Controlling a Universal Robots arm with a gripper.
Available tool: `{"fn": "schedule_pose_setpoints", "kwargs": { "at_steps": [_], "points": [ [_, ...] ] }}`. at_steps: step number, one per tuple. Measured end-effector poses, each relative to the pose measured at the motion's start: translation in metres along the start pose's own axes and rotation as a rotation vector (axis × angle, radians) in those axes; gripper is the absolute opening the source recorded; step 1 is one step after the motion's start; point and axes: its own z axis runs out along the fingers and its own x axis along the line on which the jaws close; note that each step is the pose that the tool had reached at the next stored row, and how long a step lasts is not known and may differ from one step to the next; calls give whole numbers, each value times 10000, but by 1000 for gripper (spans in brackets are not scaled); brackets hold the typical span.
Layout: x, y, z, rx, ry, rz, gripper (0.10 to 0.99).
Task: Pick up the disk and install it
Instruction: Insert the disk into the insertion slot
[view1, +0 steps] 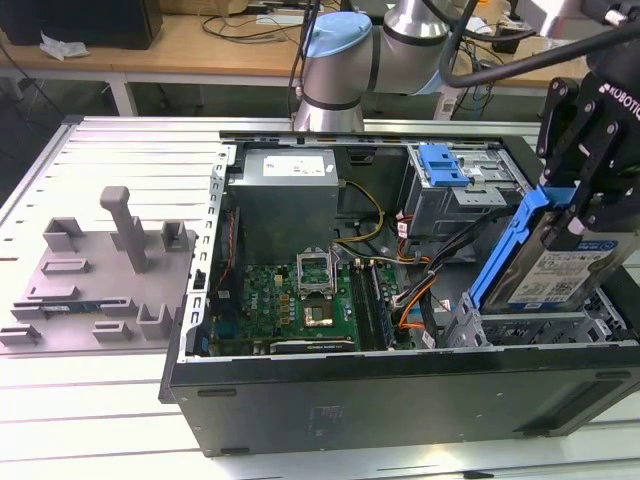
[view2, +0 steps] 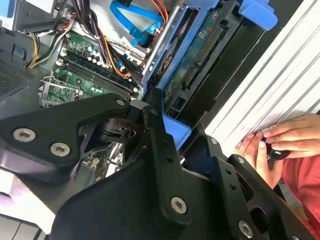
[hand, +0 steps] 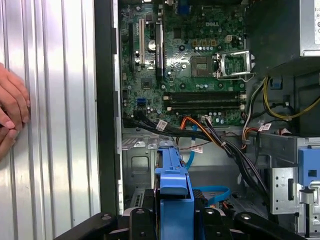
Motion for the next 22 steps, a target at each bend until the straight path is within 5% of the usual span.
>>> {"fn": "schedule_pose_setpoints", "kwargs": {
  "at_steps": [20,22],
  "points": [
    [31,1,427,2,5,-1,365],
    [31,1,441,-1,2,0,439]
  ]
}}
